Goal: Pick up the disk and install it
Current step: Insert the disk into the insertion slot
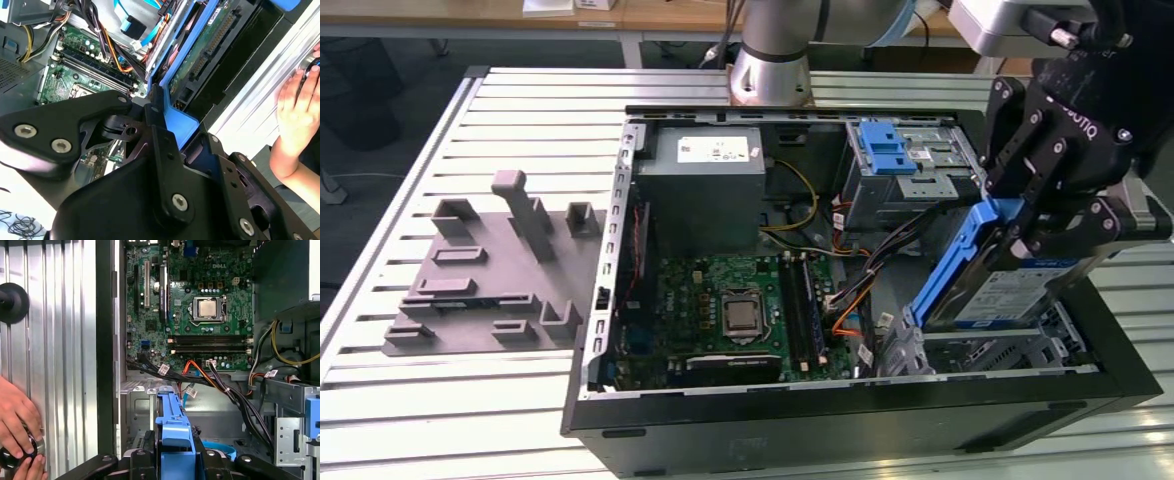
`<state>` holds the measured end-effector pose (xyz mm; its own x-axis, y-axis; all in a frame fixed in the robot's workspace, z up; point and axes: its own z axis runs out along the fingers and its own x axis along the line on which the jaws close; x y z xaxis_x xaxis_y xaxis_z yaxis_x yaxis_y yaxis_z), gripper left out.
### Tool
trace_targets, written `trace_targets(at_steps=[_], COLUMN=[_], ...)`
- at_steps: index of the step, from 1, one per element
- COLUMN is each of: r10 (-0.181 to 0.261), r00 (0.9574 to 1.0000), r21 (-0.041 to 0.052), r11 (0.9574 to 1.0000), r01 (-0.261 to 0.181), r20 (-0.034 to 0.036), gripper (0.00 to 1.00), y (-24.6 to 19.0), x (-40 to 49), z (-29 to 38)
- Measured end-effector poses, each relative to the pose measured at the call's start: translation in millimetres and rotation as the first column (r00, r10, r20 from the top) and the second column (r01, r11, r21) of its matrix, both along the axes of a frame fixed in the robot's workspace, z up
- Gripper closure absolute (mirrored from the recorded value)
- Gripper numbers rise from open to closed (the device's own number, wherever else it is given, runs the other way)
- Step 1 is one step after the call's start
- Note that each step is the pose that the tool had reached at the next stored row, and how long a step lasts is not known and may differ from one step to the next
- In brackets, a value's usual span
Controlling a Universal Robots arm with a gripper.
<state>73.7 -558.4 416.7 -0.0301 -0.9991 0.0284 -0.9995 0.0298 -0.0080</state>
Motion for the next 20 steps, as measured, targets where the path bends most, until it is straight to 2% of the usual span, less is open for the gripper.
trace_targets(at_steps=[12, 13, 14, 20], r10=[0.000, 0.000, 0.000, 0.000], r00=[1.0000, 1.0000, 1.0000, 1.0000], r21=[-0.0001, -0.0003, 0.0000, -0.0006], r11=[1.0000, 1.0000, 1.0000, 1.0000], r01=[0.000, 0.000, 0.000, 0.000], r20=[0.0001, 0.0000, 0.0001, 0.0000], gripper=[0.63, 0.63, 0.56, 0.58], y=[0.0, 0.0, 0.0, 0.0], x=[0.1, 0.1, 0.1, 0.0], z=[-1.4, -2.8, -4.7, -15.3])
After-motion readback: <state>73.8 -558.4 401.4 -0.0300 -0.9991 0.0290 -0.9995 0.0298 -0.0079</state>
